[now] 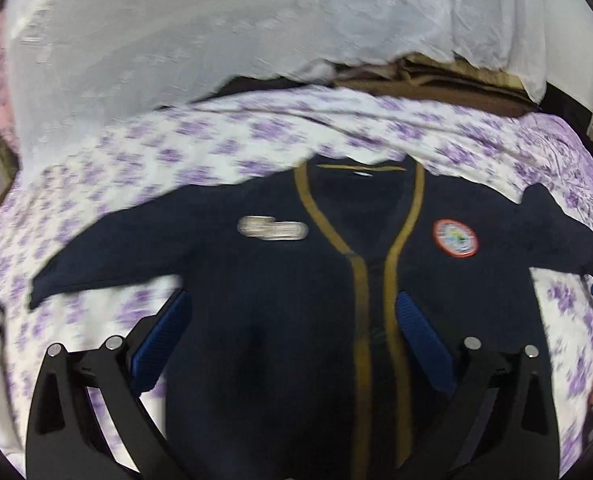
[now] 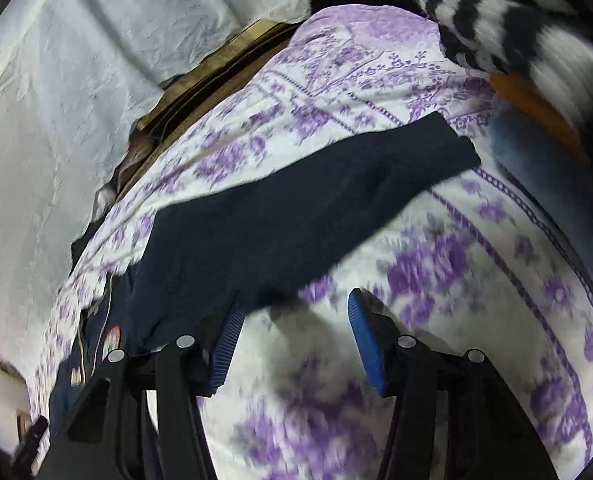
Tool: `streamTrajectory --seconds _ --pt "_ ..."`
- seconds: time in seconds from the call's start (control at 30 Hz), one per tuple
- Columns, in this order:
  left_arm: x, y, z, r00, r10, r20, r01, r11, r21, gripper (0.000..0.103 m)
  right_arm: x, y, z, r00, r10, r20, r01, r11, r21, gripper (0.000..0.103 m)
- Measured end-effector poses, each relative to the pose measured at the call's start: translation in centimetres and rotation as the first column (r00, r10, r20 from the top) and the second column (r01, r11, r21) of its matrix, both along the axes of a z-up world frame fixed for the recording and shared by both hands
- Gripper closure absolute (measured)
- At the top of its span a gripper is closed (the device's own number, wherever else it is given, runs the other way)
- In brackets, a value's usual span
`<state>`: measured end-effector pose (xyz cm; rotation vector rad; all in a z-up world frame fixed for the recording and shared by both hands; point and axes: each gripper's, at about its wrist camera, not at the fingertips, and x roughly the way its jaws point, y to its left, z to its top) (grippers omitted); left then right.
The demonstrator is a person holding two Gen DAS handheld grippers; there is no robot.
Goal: Fold small clothes
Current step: 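Move the right tool to the cardigan sleeve beside the right tool, then grasp the sleeve cuff with the right tool and fold it across the body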
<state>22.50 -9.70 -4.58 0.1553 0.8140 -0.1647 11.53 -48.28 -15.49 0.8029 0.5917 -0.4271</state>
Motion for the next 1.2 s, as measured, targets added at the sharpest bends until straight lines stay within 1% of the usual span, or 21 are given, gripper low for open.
streamTrajectory --seconds 0.13,0.23,0.33,0.4,0.43,0.5,0.57,0.63,0.67,0.7,0.8,0.87,0.93,1.03,1.1,1.2 --pt "2.5 -5.3 -1.7 0.991 -0.070 -0.112 0.068 0.997 -0.026 0.004 1.2 -2.1 -0.3 0.995 -0.097 0.007 0.097 0.995 0.034 0.050" --pt "3.9 -8.2 -3.1 0.984 -0.086 -0.155 0.083 0.996 -0.025 0.004 2.1 -3.6 -0.3 0.985 -0.173 0.014 0.172 0.984 0.044 0.050" --pt "4.9 -9.9 -5.0 0.981 -0.072 -0.183 0.072 0.997 -0.007 0.004 2.6 -5.0 -0.4 0.966 -0.255 0.040 0.254 0.966 0.044 0.050" --pt "5.0 -10.5 -6.2 0.986 -0.062 -0.157 0.069 0.997 0.039 0.004 2.7 -5.5 -0.4 0.958 -0.278 0.069 0.277 0.961 0.018 0.051" --pt "4.8 -10.7 -6.7 0.988 -0.073 -0.138 0.082 0.995 0.058 0.004 2.7 -5.7 -0.5 0.958 -0.274 0.082 0.274 0.962 0.011 0.053" --pt "4.4 -10.5 -6.7 0.990 -0.077 -0.117 0.085 0.995 0.059 0.004 2.6 -5.7 -0.4 0.963 -0.253 0.097 0.252 0.968 0.024 0.067" --pt "4.3 -10.3 -6.8 0.989 -0.084 -0.121 0.091 0.995 0.050 0.004 2.8 -5.4 -0.4 0.973 -0.208 0.103 0.206 0.978 0.028 0.068" --pt "4.4 -9.9 -6.7 0.987 -0.089 -0.131 0.094 0.995 0.032 0.004 2.9 -5.3 -0.5 0.976 -0.196 0.098 0.194 0.980 0.032 0.071" --pt "4.5 -9.8 -6.7 0.986 -0.093 -0.137 0.097 0.995 0.024 0.004 2.8 -5.4 -0.6 0.974 -0.201 0.101 0.198 0.979 0.037 0.081" --pt "4.5 -9.7 -6.7 0.985 -0.098 -0.141 0.101 0.995 0.018 0.004 2.8 -5.5 -0.6 0.973 -0.205 0.105 0.202 0.979 0.041 0.095" --pt "4.5 -9.3 -6.4 0.983 -0.112 -0.147 0.113 0.994 -0.005 0.004 2.9 -5.2 -0.2 0.976 -0.184 0.120 0.183 0.983 0.017 0.096" --pt "4.3 -8.8 -6.2 0.981 -0.117 -0.151 0.114 0.993 -0.032 0.004 2.7 -4.7 0.5 0.974 -0.165 0.156 0.169 0.986 -0.010 0.096" --pt "4.1 -7.7 -5.6 0.982 -0.116 -0.147 0.106 0.992 -0.074 0.004 2.0 -4.3 1.4 0.967 -0.146 0.209 0.156 0.987 -0.029 0.096" --pt "4.0 -5.7 -4.9 0.988 -0.085 -0.130 0.073 0.993 -0.096 0.004 1.9 -3.9 2.1 0.966 -0.130 0.224 0.147 0.987 -0.060 0.096" --pt "4.3 -4.3 -4.7 0.989 -0.057 -0.133 0.044 0.994 -0.104 0.004 2.1 -4.0 2.0 0.969 -0.124 0.214 0.139 0.989 -0.055 0.096" --pt "5.4 -1.8 -5.5 0.982 0.010 -0.187 -0.035 0.991 -0.132 0.004 1.8 -4.3 2.0 0.965 -0.134 0.224 0.147 0.988 -0.039 0.096"
